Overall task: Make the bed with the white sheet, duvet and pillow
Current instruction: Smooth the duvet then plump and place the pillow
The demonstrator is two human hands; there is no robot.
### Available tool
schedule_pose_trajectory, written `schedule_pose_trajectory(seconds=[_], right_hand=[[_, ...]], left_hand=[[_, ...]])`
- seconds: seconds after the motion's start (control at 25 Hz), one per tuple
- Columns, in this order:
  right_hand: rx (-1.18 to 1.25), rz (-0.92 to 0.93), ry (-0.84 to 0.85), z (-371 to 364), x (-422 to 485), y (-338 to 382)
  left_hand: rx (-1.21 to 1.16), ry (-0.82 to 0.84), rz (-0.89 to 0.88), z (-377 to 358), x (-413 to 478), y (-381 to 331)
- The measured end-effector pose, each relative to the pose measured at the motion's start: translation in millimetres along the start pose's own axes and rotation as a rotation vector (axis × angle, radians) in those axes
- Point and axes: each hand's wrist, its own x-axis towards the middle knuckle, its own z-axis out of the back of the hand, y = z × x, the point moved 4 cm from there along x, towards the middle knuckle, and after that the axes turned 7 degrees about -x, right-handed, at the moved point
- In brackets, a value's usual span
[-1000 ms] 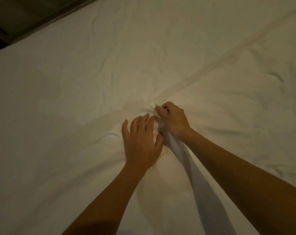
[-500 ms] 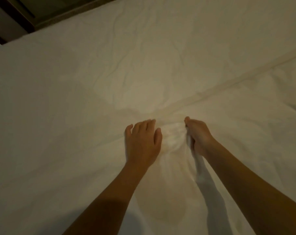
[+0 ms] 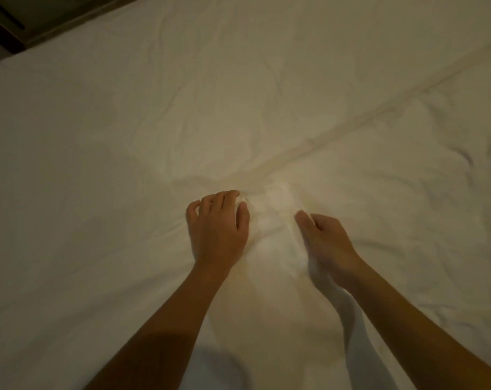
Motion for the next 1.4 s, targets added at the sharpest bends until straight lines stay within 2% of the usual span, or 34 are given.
schedule_pose_trajectory(seconds=[0.12,0.2,0.4,0.52,0.64,0.84,0.92,1.16,1.4], right_hand=[[-0.263,0.146,-0.111,7,15,6],[-0.4,0.16,-0.146,7,20,5],[-0.413,0.148,-0.222,6,-4,-11],[-0.447,0.182,-0.189,9,-22,-10],[-0.628,0.213,-0.117,8,-58,3],[-0.818,0.235,-0.049,24,-149,34],[-0.796,0.204,-0.055,43,-186,48],[-0.701,0.12,-0.054,114,-297,87],[-0.67,0.041,-0.034,176,-358,67]], left_hand=[[-0.066,0.007,-0.021,4,-3,-5],[-0.11,0.053,-0.054,7,-14,-17],[-0.139,0.128,-0.099,15,-26,-27],[-0.16,0.113,-0.147,34,-22,-28],[-0.166,0.266,-0.153,56,-33,-36],[-0.002,0.431,-0.318,133,-60,-51],[-0.006,0.478,-0.327,175,-64,-62],[0.061,0.55,-0.521,291,-80,-119],[0.146,0.6,-0.675,329,-104,-201]])
